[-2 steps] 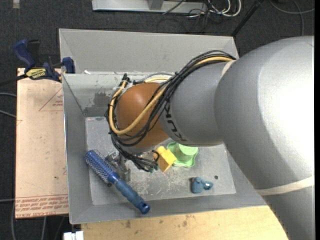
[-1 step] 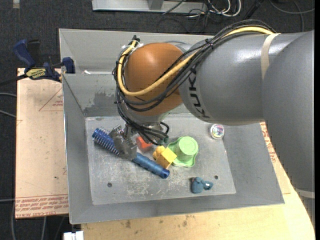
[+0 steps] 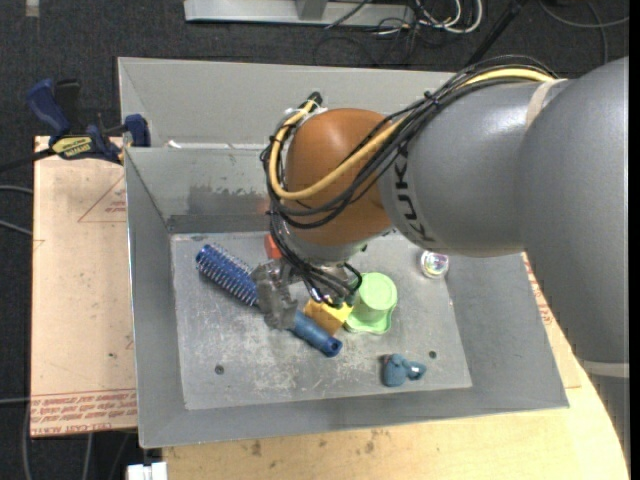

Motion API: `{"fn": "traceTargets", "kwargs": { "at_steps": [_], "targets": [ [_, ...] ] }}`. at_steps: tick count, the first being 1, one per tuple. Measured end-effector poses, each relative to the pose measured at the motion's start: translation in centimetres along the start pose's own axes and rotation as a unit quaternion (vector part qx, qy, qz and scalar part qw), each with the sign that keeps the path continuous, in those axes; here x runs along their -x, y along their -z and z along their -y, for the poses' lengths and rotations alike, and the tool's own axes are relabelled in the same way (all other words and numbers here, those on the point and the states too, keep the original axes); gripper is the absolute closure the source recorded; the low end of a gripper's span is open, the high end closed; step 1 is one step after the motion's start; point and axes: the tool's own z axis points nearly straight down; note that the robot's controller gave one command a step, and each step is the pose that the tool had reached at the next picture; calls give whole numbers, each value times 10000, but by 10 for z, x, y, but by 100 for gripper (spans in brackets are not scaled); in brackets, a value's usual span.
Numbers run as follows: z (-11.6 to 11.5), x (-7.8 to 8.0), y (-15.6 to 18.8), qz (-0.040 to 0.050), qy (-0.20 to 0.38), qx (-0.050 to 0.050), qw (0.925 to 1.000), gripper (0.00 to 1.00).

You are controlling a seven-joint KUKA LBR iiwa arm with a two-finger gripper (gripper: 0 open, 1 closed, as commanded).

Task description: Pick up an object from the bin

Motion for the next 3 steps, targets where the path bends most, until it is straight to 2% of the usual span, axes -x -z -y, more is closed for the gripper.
{"fn": "traceTargets", "kwargs": {
  "at_steps": [1,2,3],
  "targets": [
    [-1,0,1,9,4,5,10000,0],
    [28,46,-76,27,145,-3,9999,0],
    [27,45,-73,11,151,6,9999,100]
  ]
}}
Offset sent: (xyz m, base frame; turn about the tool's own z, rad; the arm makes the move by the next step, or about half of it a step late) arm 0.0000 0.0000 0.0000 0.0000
